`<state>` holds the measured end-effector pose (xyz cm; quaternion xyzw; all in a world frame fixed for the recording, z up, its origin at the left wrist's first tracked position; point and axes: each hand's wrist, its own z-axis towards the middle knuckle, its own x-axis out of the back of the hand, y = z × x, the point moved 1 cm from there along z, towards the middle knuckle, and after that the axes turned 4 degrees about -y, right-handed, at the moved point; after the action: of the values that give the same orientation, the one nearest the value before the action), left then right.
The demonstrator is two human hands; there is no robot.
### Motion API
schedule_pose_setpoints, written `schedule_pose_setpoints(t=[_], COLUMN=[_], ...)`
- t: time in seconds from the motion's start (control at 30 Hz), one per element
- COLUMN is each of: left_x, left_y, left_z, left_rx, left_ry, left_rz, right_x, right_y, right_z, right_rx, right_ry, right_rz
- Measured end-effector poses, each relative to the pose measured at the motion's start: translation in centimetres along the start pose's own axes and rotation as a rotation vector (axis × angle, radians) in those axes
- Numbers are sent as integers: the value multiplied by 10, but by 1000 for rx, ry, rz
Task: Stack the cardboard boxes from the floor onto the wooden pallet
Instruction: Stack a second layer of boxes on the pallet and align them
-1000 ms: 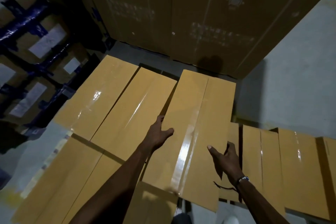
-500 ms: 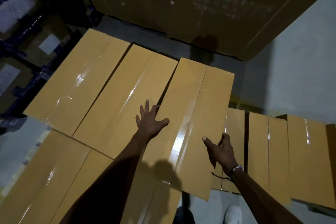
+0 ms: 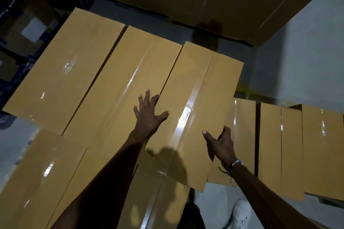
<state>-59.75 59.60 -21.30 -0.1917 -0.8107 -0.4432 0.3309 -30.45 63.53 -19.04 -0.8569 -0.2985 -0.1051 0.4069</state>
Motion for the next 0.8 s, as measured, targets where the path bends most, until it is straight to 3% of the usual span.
schedule_pose_setpoints(t=[0.33,0.8], left_x=[-8,1], left_y=[-15,-90], left_z=[-11,-150], left_rx=[-102,-19], left_ry=[38,-39], left_rz=[112,96], right_x=[-6,-19], right_y=[3,41], right_z=[5,-55], right_rx=[79,242], right_ry=[-41,-133], right_rz=[-107,-123])
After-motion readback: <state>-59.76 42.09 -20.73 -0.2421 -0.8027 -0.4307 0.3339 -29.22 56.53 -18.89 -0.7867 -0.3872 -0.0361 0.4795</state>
